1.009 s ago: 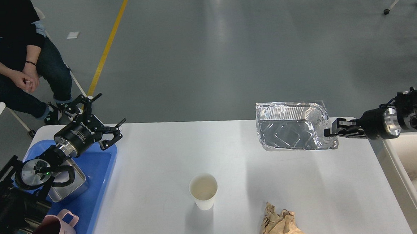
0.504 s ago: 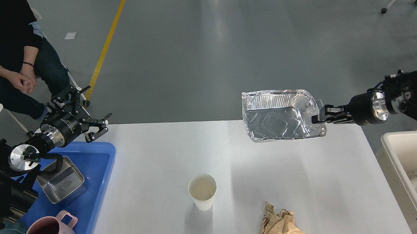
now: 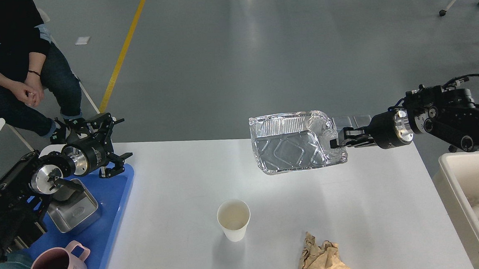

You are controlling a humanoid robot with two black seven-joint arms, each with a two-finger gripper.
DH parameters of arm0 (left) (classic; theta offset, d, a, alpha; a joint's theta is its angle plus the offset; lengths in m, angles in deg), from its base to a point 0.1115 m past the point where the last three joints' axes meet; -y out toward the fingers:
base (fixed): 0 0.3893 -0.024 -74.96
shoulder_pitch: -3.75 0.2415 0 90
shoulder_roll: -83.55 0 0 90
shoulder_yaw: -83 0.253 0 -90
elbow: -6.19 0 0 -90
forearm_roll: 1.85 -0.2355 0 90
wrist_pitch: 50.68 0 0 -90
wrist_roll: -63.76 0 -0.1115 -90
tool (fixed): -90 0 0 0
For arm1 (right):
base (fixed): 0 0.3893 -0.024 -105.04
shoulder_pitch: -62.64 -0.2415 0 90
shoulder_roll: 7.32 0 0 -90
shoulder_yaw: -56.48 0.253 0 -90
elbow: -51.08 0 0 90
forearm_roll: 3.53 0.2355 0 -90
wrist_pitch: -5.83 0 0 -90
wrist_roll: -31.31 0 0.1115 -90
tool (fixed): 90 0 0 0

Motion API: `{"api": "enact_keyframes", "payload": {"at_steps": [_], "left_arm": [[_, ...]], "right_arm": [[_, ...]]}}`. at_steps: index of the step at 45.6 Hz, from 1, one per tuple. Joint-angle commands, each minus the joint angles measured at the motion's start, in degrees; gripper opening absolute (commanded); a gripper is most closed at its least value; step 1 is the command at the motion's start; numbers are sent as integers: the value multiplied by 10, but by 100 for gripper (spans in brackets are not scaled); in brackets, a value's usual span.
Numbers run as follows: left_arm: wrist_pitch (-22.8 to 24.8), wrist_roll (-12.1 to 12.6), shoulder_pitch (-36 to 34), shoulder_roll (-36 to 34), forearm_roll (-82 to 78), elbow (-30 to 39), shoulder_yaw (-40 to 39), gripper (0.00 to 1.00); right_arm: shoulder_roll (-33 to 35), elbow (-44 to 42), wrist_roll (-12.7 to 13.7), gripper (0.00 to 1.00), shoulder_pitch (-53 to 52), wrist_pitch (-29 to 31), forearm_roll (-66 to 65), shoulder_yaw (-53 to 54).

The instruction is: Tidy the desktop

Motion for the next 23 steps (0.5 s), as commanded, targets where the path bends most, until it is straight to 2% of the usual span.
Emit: {"api": "enact_keyframes", "payload": {"at_steps": [1,10,13,18,23], "left_arm": [[-41,-2,-3,2,-4,0,9,100],[-17,2,-13,0,-5,2,27,100],[10,1,-11,-1,-6,7,45,100],[80,1,-25,-16,-14,12,94,100],[96,1,-26,-46,-34,23,133,100]], "right_arm": [[-4,0,0,0,2,-4,0,0],[-8,0,0,0,2,-9,1,0],[-10,0,0,0,1,-9,1,0],[-13,-1,0,0,0,-10,1,0],[-14,-1,0,0,-1,-12,2,1]]}}
